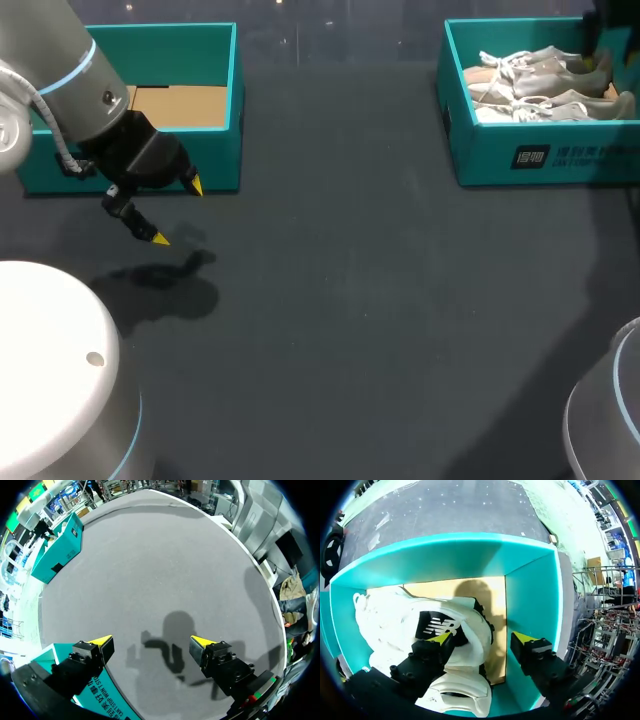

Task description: Take the shoe out of the shoebox, open the shoe tongue, remove and reinsert the insole, then place the shoe into the shoebox

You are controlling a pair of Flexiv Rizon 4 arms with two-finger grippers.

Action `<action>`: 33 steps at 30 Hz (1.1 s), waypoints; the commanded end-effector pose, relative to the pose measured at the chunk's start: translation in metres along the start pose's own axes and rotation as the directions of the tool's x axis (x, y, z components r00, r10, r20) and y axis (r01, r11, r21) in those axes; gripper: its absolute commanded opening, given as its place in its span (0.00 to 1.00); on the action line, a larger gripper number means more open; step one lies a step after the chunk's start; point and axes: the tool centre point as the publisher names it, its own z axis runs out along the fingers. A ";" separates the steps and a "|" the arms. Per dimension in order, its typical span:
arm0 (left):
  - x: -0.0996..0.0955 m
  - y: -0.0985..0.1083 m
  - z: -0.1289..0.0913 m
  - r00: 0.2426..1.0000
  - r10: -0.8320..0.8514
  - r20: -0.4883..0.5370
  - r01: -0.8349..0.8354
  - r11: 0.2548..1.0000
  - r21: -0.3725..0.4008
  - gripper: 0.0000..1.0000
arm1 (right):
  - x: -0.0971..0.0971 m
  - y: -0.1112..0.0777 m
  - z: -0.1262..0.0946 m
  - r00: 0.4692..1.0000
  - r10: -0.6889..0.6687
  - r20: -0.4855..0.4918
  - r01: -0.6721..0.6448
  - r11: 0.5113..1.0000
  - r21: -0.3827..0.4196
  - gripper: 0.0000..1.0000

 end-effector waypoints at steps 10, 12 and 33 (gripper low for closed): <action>0.001 0.000 -0.001 1.000 0.001 0.001 -0.001 1.000 -0.002 1.00 | 0.010 -0.026 -0.057 1.000 -0.005 -0.022 0.004 0.999 -0.036 1.00; 0.001 0.000 -0.001 1.000 0.001 0.001 -0.001 1.000 -0.002 1.00 | 0.013 -0.030 -0.065 1.000 -0.009 -0.028 0.008 0.999 -0.038 1.00; -0.020 0.002 -0.054 0.855 -0.514 0.073 0.519 0.836 -0.179 1.00 | 0.048 -0.092 -0.132 0.994 -0.082 -0.077 0.077 0.995 -0.066 1.00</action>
